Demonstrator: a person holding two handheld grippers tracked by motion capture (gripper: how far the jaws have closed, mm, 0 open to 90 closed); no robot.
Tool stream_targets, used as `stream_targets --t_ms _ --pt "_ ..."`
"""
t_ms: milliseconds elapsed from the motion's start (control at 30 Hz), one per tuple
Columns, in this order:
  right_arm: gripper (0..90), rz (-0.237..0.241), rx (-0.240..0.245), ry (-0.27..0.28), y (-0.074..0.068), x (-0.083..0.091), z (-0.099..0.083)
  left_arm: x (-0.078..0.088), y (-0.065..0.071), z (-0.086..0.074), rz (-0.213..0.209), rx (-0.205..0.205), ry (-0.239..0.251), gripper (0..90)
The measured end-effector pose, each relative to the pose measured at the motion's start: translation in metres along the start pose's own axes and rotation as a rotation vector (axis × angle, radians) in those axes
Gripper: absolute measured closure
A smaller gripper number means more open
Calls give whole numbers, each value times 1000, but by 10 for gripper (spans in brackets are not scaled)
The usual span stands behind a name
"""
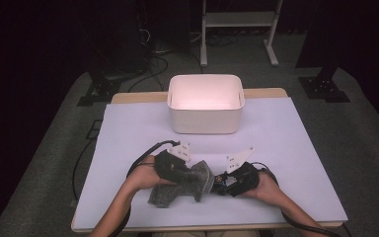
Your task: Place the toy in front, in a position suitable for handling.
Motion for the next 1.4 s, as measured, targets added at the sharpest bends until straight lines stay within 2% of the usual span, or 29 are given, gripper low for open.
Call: stream_targets --t_ms 67,167,333,433,567,633,800,967,1033,1067,1133,1267,1400 --pt "555 -19 31 -6 -1 -2 1 0 0 4 -2 -6 -5 796" --pt "556 -20 41 -10 -1 -4 2 -5 1 13 -13 -28 -17 801" --pt "555 -19 15 13 -2 -4 0 -17 4 34 -26 -75 -30 799" --pt "555 -10 2 20 -2 -4 0 -25 2 44 -39 -89 -33 799" --pt "555 -6 -4 28 -2 -5 -1 -43 0 47 -50 -85 -76 799" --pt "558 -5 -9 26 -3 -5 -1 -45 0 46 -53 -80 -73 800" --pt "562 -7 6 27 -3 -5 -1 -35 -1 36 -33 -77 -78 801" --pt "563 -9 11 28 -2 -5 -1 -18 -3 14 -4 -39 -80 800" --pt "563 -6 9 27 -2 -5 -1 -9 -3 5 -4 -18 -40 800" --pt "563 -5 12 27 -2 -5 -1 -5 -4 0 15 -13 -50 800" --pt "564 -7 12 27 -2 -5 -1 5 -5 -8 26 6 -34 800" --pt "564 1 5 27 -1 -5 -1 17 -6 -22 56 35 -42 800" --pt "564 0 6 27 -1 -5 -1 27 -12 -36 101 66 -84 799"
Point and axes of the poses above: each handheld gripper's, and its own axes: x roughly backward along the jaws, z roughly out of its top, y roughly to its right, the point moved 5 cm from there along -x, roughly forward along the jaws, and after that the axes turned 6 degrees about -z, right-handed, at the moved point
